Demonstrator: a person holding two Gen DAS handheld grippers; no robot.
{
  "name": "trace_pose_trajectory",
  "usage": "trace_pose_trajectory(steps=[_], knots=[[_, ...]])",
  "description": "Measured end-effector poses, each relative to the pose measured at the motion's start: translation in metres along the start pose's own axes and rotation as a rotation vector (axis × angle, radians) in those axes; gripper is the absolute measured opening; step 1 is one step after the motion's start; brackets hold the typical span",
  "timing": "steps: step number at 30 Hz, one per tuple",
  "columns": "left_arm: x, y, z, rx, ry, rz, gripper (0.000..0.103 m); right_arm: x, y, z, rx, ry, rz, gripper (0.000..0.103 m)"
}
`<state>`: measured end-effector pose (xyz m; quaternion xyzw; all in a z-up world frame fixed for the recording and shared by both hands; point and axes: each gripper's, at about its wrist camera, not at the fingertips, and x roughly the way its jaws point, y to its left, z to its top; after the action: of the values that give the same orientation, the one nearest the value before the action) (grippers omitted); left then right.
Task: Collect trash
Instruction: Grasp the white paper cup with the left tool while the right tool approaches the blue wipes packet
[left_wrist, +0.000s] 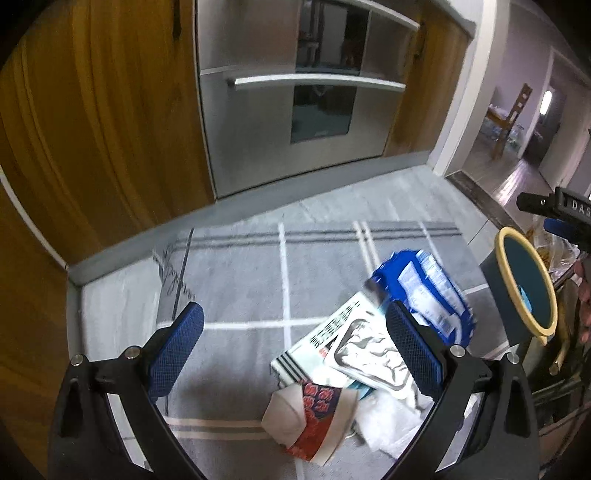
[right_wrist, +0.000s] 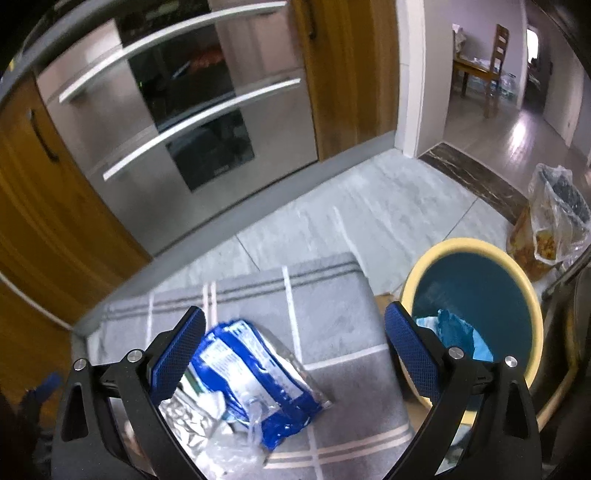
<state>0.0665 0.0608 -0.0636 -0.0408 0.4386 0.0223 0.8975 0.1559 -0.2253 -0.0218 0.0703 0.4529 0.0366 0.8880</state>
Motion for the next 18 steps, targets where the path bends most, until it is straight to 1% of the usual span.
trace_pose_trajectory(steps=[3, 5, 9, 12, 14, 15, 17, 18], knots=[[0.010, 0.003, -0.005, -0.008, 0.038, 0.002, 0.097, 0.023, 0.007, -0.007, -0.041, 0.067, -0.018, 0.097], [0.017, 0.003, -0.010, 0.003, 0.061, 0.016, 0.097, 0.037, 0.007, -0.011, -0.054, 0.110, -0.027, 0.097], [0.028, 0.001, -0.020, 0.011, 0.113, 0.021, 0.097, 0.067, 0.006, -0.019, -0.125, 0.175, -0.092, 0.096], [0.033, -0.002, -0.028, 0.021, 0.147, 0.007, 0.097, 0.079, 0.004, -0.023, -0.145, 0.213, -0.073, 0.094], [0.033, -0.005, -0.036, 0.013, 0.168, 0.007, 0.097, 0.084, 0.006, -0.027, -0.141, 0.240, -0.054, 0.091], [0.030, -0.006, -0.042, -0.012, 0.173, 0.010, 0.097, 0.086, 0.007, -0.028, -0.138, 0.252, -0.046, 0.089], [0.027, -0.008, -0.051, -0.060, 0.190, -0.018, 0.097, 0.090, 0.009, -0.029, -0.132, 0.277, -0.035, 0.084], [0.028, -0.012, -0.056, -0.056, 0.203, -0.029, 0.097, 0.092, 0.011, -0.029, -0.128, 0.287, -0.023, 0.083]])
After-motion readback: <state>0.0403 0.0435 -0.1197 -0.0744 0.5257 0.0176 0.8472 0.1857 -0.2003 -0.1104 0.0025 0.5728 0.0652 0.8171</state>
